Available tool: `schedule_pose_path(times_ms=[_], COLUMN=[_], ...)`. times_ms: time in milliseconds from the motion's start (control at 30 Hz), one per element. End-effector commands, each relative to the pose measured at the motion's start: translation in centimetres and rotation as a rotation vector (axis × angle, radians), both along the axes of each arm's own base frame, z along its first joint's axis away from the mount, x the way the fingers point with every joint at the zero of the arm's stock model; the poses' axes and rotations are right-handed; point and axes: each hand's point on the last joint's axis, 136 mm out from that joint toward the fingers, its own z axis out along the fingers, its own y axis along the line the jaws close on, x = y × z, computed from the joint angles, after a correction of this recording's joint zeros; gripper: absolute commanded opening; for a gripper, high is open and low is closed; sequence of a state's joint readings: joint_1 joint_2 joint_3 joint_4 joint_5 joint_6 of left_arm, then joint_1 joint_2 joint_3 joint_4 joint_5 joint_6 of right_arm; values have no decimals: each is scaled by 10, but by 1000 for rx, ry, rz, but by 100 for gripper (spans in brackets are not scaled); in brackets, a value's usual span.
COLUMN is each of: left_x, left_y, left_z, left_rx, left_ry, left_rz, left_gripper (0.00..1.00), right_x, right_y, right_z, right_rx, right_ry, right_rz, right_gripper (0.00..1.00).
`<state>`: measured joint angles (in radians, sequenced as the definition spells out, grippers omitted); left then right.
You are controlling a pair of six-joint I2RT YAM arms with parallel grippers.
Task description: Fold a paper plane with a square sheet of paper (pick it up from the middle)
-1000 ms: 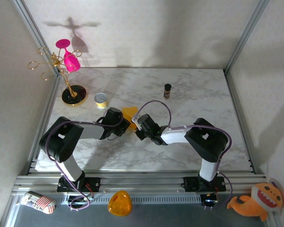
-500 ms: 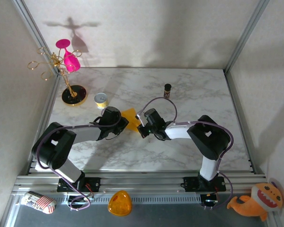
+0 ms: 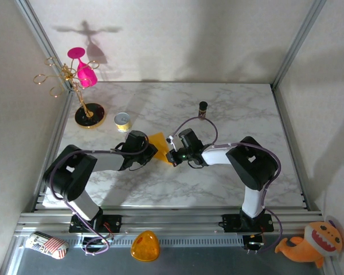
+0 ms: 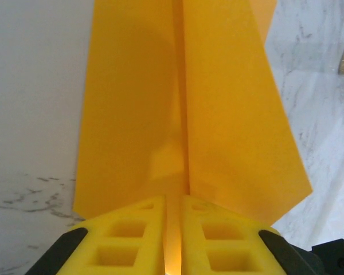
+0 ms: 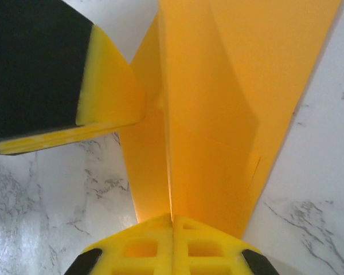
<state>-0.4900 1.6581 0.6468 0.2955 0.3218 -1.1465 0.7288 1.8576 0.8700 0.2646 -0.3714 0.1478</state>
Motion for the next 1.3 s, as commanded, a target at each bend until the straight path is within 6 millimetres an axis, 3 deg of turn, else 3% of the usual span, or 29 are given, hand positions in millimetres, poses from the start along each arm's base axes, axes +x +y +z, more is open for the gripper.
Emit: schedule_pose_path(times_ms=[0, 800, 1100, 1267], left_x=[4, -8, -4, 5], left_y=[-8, 9, 6, -4], left_z=[2, -28, -17, 5], left_rx=[3, 119, 106, 57], left_ry=[-17, 72, 41, -37], left_rz=[-34, -17, -31, -55], left_gripper=[13, 13, 13, 16], right_x=[-3, -2, -2, -2], right_y=[4, -3, -5, -8], right_z=[-2, 1, -7, -11], right_rx=[29, 182, 203, 209], right_ry=[74, 297, 372, 406], right_rz=[10, -37, -64, -81], right_gripper=[6, 7, 8, 8])
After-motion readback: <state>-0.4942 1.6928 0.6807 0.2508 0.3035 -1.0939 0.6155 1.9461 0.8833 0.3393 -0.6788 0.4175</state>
